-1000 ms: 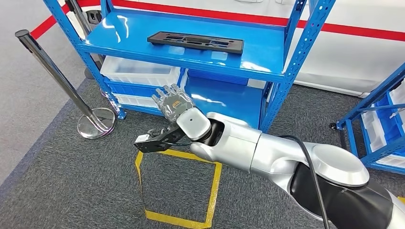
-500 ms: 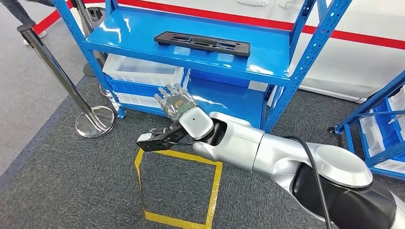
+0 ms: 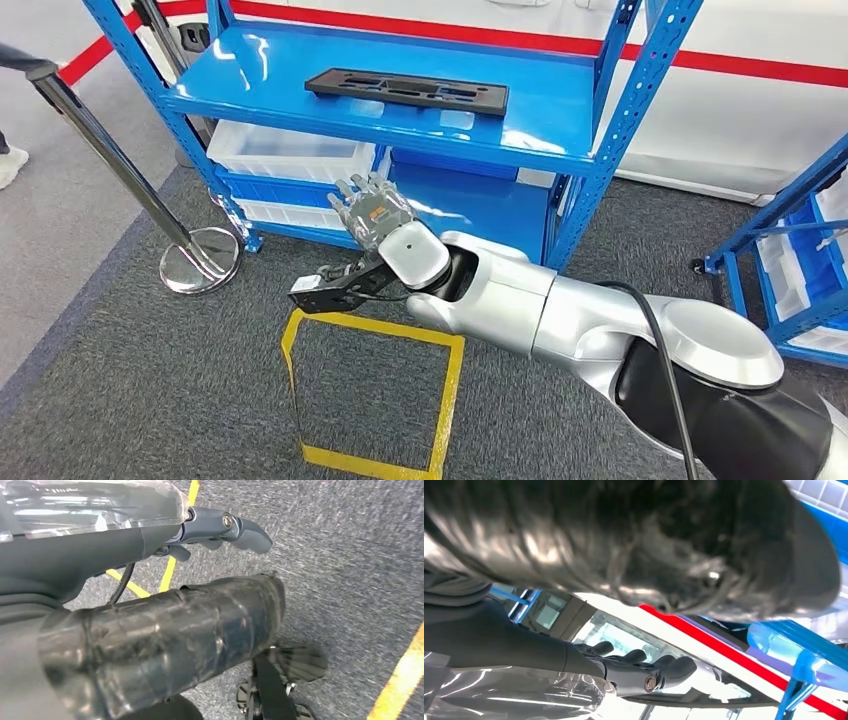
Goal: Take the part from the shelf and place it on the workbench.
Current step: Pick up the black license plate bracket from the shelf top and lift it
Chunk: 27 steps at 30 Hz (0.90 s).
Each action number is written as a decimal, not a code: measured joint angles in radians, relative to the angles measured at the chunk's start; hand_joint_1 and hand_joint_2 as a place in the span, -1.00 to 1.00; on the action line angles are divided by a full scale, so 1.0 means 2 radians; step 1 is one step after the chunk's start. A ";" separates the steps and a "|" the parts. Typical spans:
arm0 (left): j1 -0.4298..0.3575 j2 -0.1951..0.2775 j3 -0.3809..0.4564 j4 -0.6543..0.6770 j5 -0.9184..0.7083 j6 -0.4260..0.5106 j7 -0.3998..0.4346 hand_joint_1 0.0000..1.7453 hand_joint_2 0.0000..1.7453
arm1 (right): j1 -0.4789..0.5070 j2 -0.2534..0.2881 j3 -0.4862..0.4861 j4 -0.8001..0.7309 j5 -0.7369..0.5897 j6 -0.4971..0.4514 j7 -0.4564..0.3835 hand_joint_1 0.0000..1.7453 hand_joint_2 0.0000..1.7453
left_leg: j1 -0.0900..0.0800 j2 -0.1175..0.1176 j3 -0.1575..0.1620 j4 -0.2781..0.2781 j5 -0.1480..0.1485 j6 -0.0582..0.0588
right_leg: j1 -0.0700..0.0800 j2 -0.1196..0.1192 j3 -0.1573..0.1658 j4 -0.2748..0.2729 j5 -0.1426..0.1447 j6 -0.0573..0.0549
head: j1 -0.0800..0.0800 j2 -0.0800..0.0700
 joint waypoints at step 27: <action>-0.001 -0.001 -0.003 0.000 -0.001 0.003 0.000 -1.00 -1.00 | 0.001 -0.008 0.000 -0.006 -0.001 0.004 0.002 -1.00 -1.00 | -0.003 -0.002 0.045 -0.074 0.030 0.010 | 0.006 0.000 -0.009 0.005 0.003 0.003 | 0.003 0.000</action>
